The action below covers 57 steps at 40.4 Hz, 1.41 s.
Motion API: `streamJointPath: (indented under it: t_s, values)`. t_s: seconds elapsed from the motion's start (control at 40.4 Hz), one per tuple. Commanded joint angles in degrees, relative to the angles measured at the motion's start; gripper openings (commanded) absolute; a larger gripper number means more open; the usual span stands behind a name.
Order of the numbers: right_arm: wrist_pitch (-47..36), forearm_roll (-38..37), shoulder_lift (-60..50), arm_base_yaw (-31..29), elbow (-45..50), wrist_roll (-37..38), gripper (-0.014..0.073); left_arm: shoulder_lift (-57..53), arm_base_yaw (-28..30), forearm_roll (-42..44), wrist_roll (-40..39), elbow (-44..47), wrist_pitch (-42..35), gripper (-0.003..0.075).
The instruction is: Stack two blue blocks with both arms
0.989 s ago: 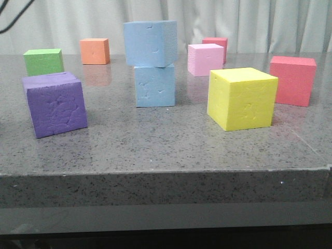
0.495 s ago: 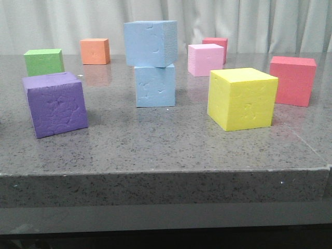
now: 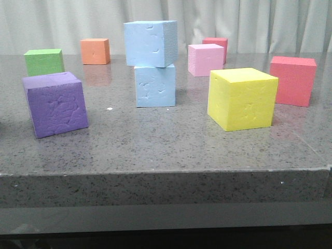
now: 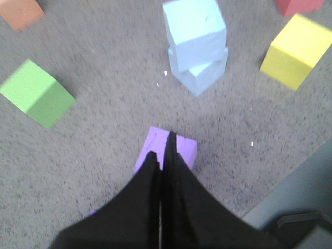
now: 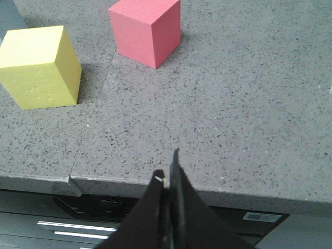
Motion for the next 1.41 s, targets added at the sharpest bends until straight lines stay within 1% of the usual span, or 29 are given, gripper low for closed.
streamJointPath:
  t_s: [0.0, 0.074, 0.223, 0.42, 0.643, 0.792, 0.94, 1.385]
  values:
    - [-3.8, -1.4, 0.3, -0.4, -1.4, -0.5, -0.0068, -7.4, 0.3, -1.1, -0.4, 4.8, -12.4, -0.0020]
    - [-3.8, -1.4, 0.3, -0.4, -1.4, -0.5, -0.0068, -11.5, 0.3, -1.4, -0.4, 9.8, -18.2, -0.0020]
    - [-3.8, -1.4, 0.3, -0.4, -1.4, -0.5, -0.0068, -19.3, 0.3, -1.9, -0.4, 18.0, -25.1, -0.0020]
    - [-3.8, -1.4, 0.3, -0.4, -1.4, -0.5, -0.0068, -29.3, 0.3, -2.7, -0.4, 28.8, -29.5, -0.0020]
    - [-3.8, -1.4, 0.3, -0.4, -1.4, -0.5, -0.0068, -39.9, 0.3, -5.7, -0.4, 37.7, -33.6, -0.0020]
    - [-3.8, -1.4, 0.3, -0.4, -1.4, -0.5, -0.0068, -46.9, 0.3, -5.7, -0.4, 40.8, -33.8, -0.0020]
    - [-3.8, -1.4, 0.3, -0.4, -1.4, -0.5, -0.0068, -51.5, 0.3, -5.7, -0.4, 41.6, -32.7, -0.0020]
    - [-3.8, -1.4, 0.3, -0.4, -1.4, -0.5, -0.0068, -52.0, 0.3, -5.7, -0.4, 41.6, -32.8, -0.0020]
